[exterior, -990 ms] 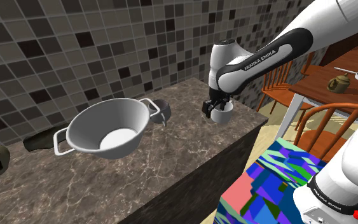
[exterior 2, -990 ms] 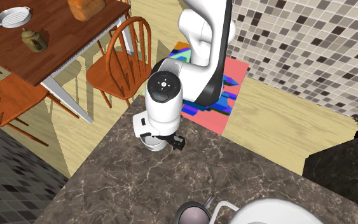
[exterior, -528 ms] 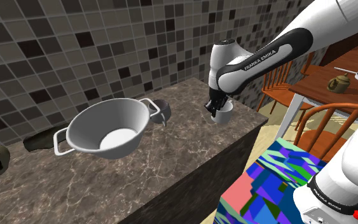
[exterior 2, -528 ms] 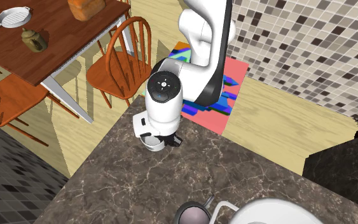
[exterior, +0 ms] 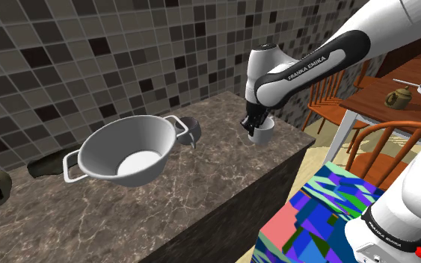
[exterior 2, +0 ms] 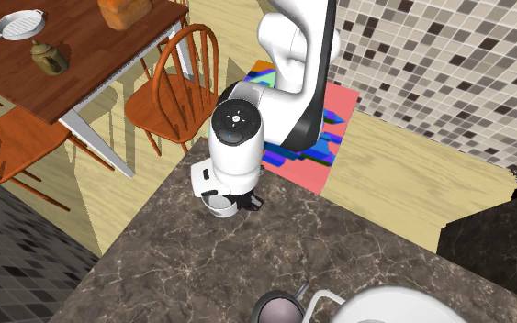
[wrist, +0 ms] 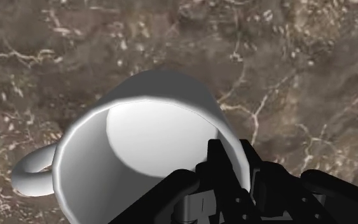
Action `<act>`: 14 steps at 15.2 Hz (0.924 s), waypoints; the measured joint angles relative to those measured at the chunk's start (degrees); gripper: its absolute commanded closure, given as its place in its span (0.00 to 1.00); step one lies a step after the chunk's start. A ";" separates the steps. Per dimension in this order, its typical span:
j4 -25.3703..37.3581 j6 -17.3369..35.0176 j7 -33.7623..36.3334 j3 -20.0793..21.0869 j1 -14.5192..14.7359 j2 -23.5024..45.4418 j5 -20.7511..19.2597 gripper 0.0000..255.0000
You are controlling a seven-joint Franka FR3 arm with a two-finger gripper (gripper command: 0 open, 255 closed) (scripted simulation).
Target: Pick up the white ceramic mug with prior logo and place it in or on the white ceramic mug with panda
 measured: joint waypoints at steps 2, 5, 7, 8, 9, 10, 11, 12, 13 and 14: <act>0.57 -1.47 -0.26 -0.03 0.03 -0.93 0.27 1.00; 1.48 -3.71 -0.63 -0.08 0.08 -2.28 0.62 1.00; 1.93 -5.29 -0.91 -0.14 0.11 -3.44 0.89 1.00; 2.69 -6.21 -0.87 -0.07 0.18 -3.59 0.97 1.00; 3.01 -6.95 -1.01 -0.11 0.18 -4.02 1.07 1.00; 3.36 -7.73 -1.10 -0.12 0.20 -4.46 1.17 1.00; 3.90 -8.58 -1.22 -0.16 0.20 -4.78 1.23 1.00; 4.17 -9.43 -1.30 -0.17 0.24 -5.35 1.36 1.00; 4.65 -10.16 -1.43 -0.22 0.22 -5.61 1.41 1.00; 4.93 -10.85 -1.51 -0.24 0.23 -6.03 1.49 1.00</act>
